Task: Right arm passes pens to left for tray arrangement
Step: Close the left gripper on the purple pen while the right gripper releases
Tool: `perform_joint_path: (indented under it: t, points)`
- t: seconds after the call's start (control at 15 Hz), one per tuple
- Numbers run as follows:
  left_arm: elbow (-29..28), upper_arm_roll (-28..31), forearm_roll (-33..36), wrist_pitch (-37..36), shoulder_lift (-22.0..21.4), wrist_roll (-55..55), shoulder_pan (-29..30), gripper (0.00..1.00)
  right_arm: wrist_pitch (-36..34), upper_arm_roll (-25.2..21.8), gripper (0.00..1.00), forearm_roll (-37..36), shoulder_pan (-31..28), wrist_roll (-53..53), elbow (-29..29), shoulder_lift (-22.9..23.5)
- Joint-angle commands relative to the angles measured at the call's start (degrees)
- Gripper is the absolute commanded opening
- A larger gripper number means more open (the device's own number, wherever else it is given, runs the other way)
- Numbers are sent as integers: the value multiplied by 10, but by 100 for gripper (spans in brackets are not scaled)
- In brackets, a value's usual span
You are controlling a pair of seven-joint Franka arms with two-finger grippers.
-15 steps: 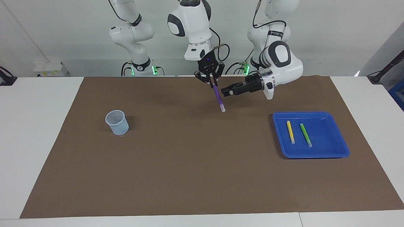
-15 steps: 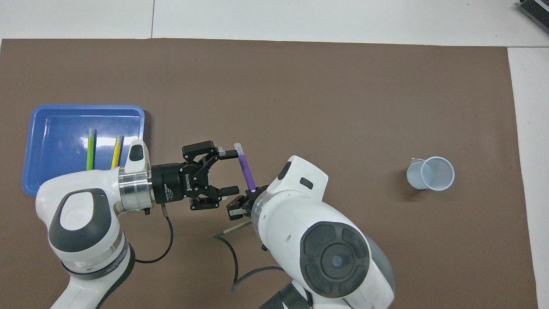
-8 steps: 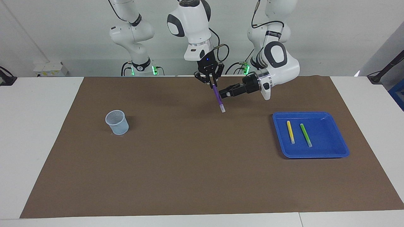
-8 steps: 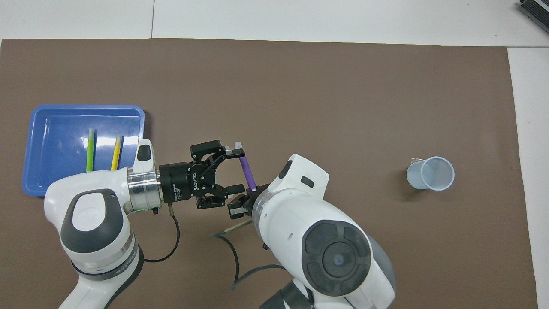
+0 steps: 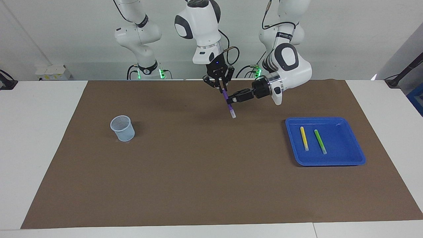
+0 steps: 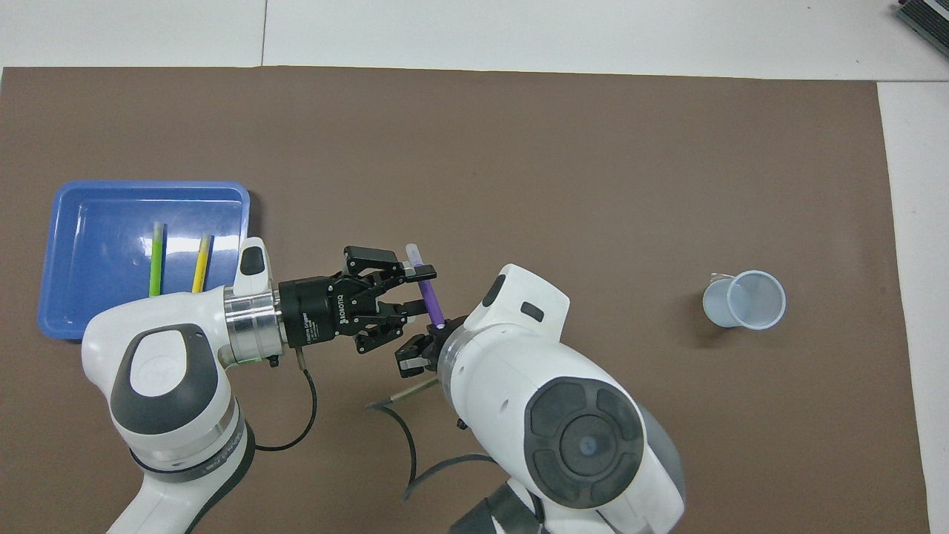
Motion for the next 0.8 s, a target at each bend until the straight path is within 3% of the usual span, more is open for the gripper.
perform_joint_path:
  t: [0.0,0.13,0.2,0.27,0.6,0.67,0.73]
  points:
    - [7,3,-15,15,6,7,-13,39,17,3,0,-14,-6,-12,0,5]
    - [7,3,-15,15,6,7,-13,29,17,3,0,-14,-6,-12,0,5]
    - [7,3,-15,15,6,7,-13,19,17,3,0,-14,-6,-12,0,5]
    - [7,3,-15,15,6,10,-13,0,17,3,0,-14,-6,-12,0,5]
    - [17,3,-10,11,6,13,-10,0,17,3,0,-13,-8,-7,0,6]
    - [18,3,-10,10,6,13,-8,0,17,3,21,-13,-8,-6,0,7]
    - [18,3,-9,8,6,13,-7,0,17,3,34,-12,-9,-6,0,7]
